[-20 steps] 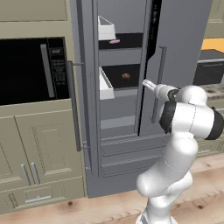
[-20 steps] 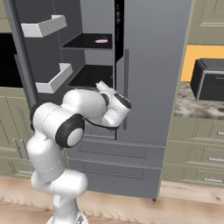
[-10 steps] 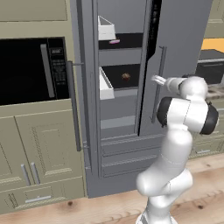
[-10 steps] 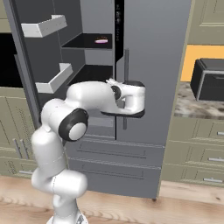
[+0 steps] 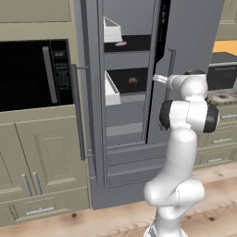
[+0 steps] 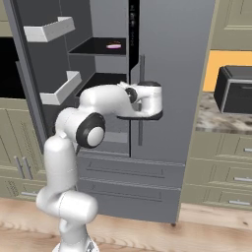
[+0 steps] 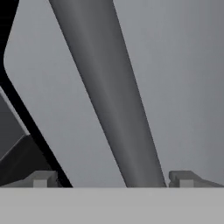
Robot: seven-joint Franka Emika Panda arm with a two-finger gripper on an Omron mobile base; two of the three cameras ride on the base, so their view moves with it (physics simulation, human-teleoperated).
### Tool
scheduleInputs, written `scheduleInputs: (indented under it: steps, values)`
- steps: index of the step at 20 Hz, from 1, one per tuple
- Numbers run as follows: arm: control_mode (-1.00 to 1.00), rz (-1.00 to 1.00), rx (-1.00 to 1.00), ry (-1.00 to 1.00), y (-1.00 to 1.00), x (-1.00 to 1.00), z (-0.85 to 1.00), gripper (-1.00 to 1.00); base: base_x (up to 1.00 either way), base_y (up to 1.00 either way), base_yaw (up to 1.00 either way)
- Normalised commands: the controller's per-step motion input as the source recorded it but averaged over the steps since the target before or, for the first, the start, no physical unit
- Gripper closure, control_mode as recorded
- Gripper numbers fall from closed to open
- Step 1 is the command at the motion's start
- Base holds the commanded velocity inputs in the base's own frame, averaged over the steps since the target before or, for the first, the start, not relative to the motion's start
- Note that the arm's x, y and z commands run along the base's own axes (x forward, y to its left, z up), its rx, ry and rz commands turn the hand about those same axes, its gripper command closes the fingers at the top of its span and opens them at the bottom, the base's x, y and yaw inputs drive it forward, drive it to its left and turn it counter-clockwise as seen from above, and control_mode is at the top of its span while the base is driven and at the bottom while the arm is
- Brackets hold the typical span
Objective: Take the cake and cupcake from the fridge and place them on the empty tray on the dining counter.
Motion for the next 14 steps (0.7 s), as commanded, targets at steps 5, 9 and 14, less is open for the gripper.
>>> scheduleInputs:
  steps: [5, 9, 14]
  values:
    - [-1.0, 0.24, -0.06, -0.17, -0.21, 0.44, 0.0, -1.0, 0.0, 0.0, 0.0]
    - [-1.0, 0.19, -0.04, -0.05, -0.22, 0.85, -0.02, -1.0, 0.0, 0.0, 0.0]
    - [-1.0, 0.13, 0.0, 0.1, -0.62, 0.9, -0.13, 1.0, 0.0, 0.0, 0.0]
